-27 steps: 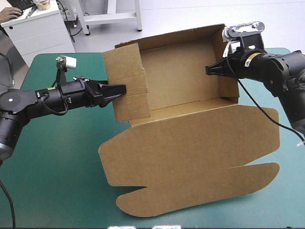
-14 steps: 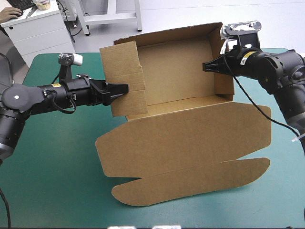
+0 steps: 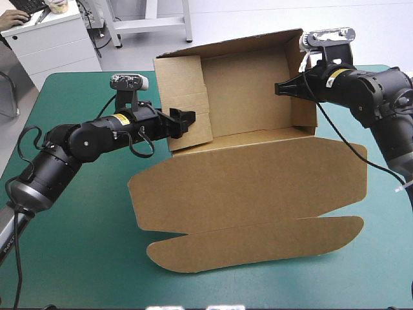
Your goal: Fold the box
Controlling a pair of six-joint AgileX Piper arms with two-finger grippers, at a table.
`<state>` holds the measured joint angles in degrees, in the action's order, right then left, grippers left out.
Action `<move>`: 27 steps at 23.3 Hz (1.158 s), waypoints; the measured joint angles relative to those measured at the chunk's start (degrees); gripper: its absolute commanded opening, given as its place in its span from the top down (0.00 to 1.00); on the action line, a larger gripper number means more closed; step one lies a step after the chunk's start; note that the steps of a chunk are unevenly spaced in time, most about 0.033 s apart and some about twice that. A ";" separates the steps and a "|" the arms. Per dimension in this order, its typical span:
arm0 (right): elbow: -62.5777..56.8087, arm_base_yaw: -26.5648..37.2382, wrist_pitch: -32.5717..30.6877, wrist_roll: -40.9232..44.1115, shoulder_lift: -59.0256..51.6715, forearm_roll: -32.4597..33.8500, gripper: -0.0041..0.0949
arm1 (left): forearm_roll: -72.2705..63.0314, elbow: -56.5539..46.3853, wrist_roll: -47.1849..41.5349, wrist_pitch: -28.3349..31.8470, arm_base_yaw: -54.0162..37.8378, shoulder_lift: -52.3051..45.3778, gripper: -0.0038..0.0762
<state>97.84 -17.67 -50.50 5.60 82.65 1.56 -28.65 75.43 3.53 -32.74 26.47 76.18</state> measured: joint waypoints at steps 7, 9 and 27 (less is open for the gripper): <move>0.00 0.00 0.55 1.61 0.00 1.29 0.97 | 2.41 0.22 -5.10 4.74 0.59 0.18 0.64; 0.00 0.00 0.27 1.76 0.05 1.49 0.97 | 3.25 0.22 -5.21 4.61 0.59 0.18 0.80; 0.12 -0.07 -14.32 3.15 12.24 -3.61 0.97 | 14.10 0.22 -11.09 -11.08 -0.14 11.63 0.96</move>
<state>97.96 -17.74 -64.83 8.75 94.90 -2.05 -14.55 75.65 -7.56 -43.82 26.33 87.81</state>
